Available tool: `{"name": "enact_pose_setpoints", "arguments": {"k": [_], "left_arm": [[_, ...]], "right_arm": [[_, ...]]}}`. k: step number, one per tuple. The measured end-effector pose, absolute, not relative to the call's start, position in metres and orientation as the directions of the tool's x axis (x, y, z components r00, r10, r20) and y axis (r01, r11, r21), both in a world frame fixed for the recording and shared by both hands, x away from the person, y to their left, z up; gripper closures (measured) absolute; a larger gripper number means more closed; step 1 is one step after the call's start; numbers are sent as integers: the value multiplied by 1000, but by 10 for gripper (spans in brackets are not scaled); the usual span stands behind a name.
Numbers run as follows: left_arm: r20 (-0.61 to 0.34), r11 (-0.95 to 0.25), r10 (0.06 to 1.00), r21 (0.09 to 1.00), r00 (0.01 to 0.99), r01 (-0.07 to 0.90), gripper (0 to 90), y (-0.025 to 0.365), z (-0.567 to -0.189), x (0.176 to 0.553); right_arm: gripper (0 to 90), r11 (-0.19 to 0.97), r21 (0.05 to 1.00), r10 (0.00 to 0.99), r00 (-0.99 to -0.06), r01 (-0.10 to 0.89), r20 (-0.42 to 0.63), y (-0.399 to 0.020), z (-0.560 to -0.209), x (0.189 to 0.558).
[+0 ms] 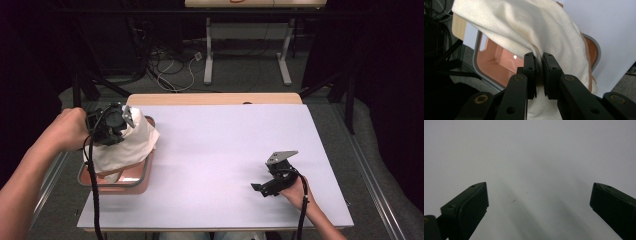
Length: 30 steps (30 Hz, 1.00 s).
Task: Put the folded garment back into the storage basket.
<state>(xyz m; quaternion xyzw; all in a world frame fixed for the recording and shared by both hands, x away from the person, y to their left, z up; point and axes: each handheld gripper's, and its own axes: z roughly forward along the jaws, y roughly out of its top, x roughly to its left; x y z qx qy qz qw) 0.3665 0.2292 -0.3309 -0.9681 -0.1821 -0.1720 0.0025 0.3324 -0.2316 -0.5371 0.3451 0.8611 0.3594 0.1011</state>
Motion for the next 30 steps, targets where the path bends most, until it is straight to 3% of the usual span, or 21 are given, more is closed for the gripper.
{"name": "enact_pose_setpoints", "arguments": {"k": [16, 21, 30], "left_arm": [[340, -840, 536, 122, 773, 528, 822, 255, -342, 375], [329, -777, 623, 160, 710, 608, 821, 260, -353, 380], [288, -712, 699, 194, 654, 675, 820, 261, -376, 392]], "right_arm": [[16, 517, 681, 667, -742, 519, 59, -231, -536, 332], [16, 521, 676, 666, -743, 522, 60, -231, -536, 332], [15, 519, 677, 663, -745, 522, 66, -231, -535, 332]]}}
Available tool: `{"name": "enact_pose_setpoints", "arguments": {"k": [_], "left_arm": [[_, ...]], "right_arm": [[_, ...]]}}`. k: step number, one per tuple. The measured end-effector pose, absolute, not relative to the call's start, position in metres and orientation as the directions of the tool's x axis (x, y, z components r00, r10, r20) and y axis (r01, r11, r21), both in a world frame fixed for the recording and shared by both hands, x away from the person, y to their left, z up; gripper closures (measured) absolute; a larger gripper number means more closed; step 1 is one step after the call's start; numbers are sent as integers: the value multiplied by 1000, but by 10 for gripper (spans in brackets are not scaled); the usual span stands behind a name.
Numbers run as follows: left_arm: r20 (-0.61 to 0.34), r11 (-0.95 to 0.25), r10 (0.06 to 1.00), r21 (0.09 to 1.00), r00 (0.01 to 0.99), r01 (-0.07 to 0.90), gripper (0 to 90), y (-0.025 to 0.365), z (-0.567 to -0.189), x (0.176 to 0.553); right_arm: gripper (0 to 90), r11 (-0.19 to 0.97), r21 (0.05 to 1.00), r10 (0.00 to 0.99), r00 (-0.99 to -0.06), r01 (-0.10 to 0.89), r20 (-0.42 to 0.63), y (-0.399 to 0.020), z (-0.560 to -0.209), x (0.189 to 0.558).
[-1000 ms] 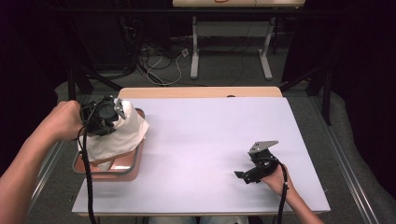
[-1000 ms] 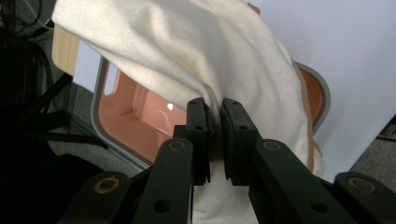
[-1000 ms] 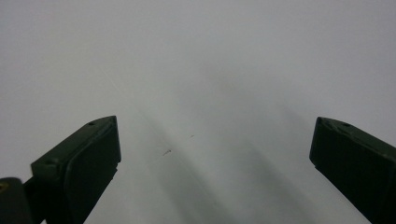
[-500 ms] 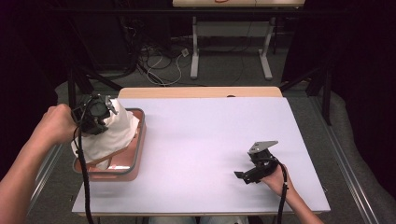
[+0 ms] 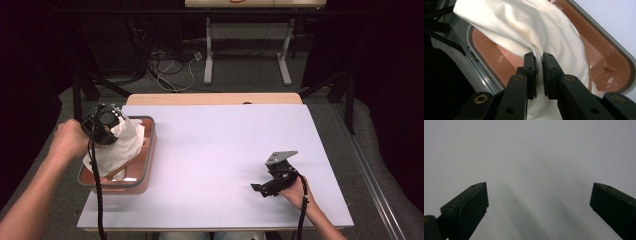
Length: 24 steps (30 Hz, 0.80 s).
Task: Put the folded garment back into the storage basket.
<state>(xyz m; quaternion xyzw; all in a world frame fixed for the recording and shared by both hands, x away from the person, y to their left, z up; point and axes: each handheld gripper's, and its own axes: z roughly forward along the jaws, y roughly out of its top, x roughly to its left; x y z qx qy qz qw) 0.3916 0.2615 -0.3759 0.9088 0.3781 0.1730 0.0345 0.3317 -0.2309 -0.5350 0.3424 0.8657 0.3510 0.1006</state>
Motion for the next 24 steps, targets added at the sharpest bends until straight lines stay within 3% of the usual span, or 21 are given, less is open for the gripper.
{"name": "enact_pose_setpoints", "arguments": {"k": [24], "left_arm": [[166, -595, 804, 242, 571, 767, 807, 278, -446, 405]], "right_arm": [[15, 517, 680, 664, -745, 519, 63, -230, -534, 331]]}}
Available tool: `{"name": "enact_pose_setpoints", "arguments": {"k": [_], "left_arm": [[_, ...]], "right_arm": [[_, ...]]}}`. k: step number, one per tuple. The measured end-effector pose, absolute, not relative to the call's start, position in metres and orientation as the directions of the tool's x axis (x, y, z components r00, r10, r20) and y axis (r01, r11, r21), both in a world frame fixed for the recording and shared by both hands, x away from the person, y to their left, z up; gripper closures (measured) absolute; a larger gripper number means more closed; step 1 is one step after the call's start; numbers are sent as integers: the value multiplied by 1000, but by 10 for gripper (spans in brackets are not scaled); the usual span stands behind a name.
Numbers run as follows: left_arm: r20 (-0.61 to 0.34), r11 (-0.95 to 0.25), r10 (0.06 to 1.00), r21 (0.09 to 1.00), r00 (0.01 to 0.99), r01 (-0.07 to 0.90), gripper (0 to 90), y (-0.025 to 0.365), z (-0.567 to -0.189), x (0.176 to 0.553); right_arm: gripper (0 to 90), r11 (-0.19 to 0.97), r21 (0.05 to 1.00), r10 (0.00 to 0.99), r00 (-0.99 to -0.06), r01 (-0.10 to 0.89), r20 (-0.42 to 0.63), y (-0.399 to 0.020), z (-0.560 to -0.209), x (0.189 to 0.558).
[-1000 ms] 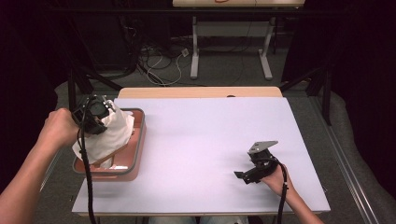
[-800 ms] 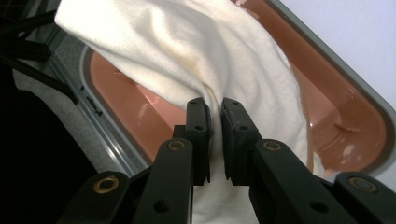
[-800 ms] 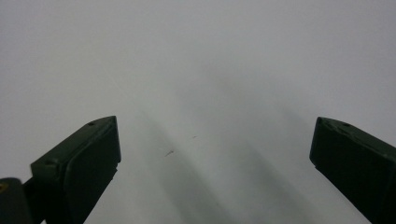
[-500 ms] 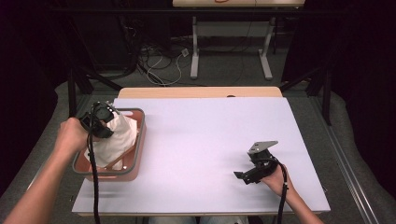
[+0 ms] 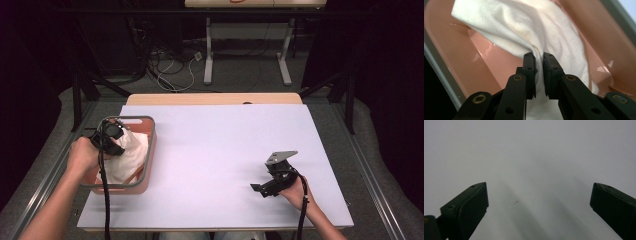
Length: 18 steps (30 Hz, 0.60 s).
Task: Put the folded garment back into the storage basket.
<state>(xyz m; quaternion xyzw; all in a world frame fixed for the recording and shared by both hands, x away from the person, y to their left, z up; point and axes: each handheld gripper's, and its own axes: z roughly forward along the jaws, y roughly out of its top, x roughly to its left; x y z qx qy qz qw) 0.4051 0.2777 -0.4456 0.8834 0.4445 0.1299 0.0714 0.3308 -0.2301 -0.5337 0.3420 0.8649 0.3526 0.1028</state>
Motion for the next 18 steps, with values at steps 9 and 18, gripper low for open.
{"name": "enact_pose_setpoints", "arguments": {"k": [9, 18], "left_arm": [[153, -568, 823, 235, 547, 789, 800, 289, -458, 409], [134, -535, 845, 214, 518, 817, 787, 300, -475, 414]], "right_arm": [[16, 514, 685, 659, -749, 517, 70, -231, -534, 331], [16, 524, 680, 653, -755, 513, 67, -230, -533, 330]]}}
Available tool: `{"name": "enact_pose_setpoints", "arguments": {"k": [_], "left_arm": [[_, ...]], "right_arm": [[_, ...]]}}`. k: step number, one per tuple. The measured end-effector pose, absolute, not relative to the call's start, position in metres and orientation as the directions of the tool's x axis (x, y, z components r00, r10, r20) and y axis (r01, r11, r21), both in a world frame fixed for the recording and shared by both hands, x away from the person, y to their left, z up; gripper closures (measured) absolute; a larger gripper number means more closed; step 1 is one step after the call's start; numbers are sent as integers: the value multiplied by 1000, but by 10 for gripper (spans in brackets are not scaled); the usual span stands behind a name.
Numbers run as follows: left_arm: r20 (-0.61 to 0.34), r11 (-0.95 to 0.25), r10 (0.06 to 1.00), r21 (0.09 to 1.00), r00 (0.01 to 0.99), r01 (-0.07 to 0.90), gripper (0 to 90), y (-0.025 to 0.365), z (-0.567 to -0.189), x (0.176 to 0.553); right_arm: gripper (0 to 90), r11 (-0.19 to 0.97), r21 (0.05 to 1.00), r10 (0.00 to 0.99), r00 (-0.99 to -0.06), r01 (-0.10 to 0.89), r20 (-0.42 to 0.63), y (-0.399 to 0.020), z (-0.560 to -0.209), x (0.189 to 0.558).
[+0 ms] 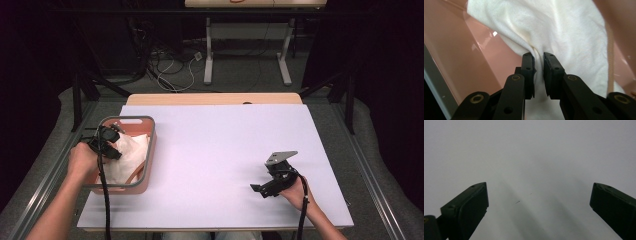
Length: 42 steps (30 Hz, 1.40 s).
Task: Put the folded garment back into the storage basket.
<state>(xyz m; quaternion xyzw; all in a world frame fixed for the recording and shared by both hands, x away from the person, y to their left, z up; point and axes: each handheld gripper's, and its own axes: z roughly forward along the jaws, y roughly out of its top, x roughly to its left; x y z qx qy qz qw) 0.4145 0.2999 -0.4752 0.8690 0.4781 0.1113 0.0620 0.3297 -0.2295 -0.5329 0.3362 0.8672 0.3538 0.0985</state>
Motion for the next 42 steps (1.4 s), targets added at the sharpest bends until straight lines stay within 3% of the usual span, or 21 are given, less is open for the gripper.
{"name": "enact_pose_setpoints", "arguments": {"k": [7, 13, 16, 25, 42], "left_arm": [[129, -499, 867, 212, 482, 840, 744, 307, -488, 418], [124, -480, 877, 284, 465, 830, 453, 308, -478, 415], [117, -474, 879, 324, 462, 819, 355, 308, -468, 409], [78, -497, 860, 351, 505, 793, 168, 298, -448, 381], [60, -572, 801, 368, 596, 733, 98, 268, -433, 343]], "right_arm": [[16, 523, 683, 651, -757, 509, 66, -229, -533, 329], [17, 528, 681, 651, -757, 507, 59, -229, -532, 329], [17, 527, 678, 651, -756, 512, 64, -229, -533, 329], [17, 525, 689, 637, -767, 500, 71, -226, -530, 327], [17, 545, 678, 634, -772, 493, 52, -227, -525, 325]]}}
